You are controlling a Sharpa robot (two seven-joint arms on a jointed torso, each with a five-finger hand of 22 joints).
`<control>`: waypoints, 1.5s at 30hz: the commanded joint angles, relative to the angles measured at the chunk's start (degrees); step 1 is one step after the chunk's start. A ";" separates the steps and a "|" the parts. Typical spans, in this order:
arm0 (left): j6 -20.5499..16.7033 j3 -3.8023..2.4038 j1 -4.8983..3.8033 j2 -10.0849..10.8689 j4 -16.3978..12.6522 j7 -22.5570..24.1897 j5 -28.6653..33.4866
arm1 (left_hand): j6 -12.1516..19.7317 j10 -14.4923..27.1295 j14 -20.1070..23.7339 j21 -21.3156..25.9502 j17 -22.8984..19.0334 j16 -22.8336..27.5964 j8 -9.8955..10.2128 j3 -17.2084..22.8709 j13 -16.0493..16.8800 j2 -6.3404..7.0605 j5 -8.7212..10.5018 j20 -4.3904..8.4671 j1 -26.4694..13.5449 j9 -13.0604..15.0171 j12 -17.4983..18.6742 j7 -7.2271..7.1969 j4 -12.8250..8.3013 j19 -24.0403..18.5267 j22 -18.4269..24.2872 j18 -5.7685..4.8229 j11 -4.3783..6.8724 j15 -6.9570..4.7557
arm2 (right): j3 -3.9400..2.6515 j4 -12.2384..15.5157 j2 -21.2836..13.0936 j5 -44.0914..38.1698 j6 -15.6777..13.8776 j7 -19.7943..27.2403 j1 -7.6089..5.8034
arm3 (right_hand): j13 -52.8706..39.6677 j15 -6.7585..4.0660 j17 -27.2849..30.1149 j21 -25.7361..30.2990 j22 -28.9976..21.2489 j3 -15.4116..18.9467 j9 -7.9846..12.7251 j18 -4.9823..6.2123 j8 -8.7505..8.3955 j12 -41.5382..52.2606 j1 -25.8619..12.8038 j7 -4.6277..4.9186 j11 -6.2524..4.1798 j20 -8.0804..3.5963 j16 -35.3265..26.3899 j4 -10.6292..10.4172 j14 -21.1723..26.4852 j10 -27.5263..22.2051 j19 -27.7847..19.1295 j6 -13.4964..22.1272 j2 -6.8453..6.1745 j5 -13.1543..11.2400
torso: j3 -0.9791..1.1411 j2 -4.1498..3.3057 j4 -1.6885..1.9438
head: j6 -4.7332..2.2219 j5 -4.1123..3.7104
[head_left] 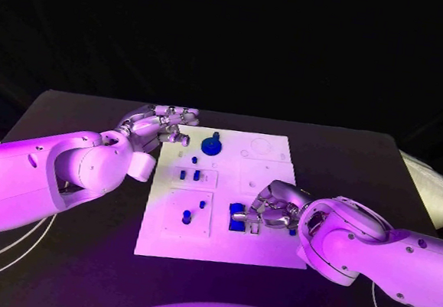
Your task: Assemble the parts on the task board
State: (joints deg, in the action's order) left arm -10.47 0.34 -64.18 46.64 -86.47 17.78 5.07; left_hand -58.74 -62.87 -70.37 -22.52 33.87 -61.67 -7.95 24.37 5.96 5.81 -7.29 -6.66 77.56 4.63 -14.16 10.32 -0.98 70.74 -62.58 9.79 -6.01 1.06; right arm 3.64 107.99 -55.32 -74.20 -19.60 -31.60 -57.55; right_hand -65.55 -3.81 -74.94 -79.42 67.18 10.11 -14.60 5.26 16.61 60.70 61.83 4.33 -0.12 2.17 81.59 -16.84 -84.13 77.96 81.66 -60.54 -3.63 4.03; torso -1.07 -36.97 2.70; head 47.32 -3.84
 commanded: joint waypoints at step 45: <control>1.24 -0.01 -0.01 0.10 -0.08 0.08 -0.46 | 0.33 0.26 0.46 0.28 -0.07 0.31 -0.33 -0.26 0.06 -0.22 -0.25 -0.06 0.23 -0.05 -0.34 0.01 0.07 0.38 0.07 0.57 0.00 0.07 | -0.09 3.65 -11.85 -5.50 -0.19 5.32 -3.41 | 0.55 0.21 -1.47 0.29 0.31 -3.91 -0.29 -0.90 -2.98 -3.26 16.60 1.21 0.72 0.10 -0.51 9.21 -3.41 -0.64 -0.10 3.21 5.66 10.34 | -0.03 0.04 -0.07 | 0.01 -1.11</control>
State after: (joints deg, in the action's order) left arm -10.34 0.36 -64.18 46.84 -86.46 17.61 5.01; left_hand -58.74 -62.90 -70.37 -22.52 33.89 -61.67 -7.95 24.37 5.94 5.81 -7.29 -6.66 77.56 4.65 -14.16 10.32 -0.98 70.74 -62.60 9.78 -5.99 1.06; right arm 3.48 111.68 -67.05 -79.59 -21.38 -27.67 -60.93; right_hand -65.04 -3.98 -74.91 -79.42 67.54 6.53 -14.95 5.27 13.83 57.61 78.36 5.53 0.30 1.88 81.35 -7.59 -83.93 77.56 81.52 -57.70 1.61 14.10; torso -1.06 -36.95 2.61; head 47.43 -4.70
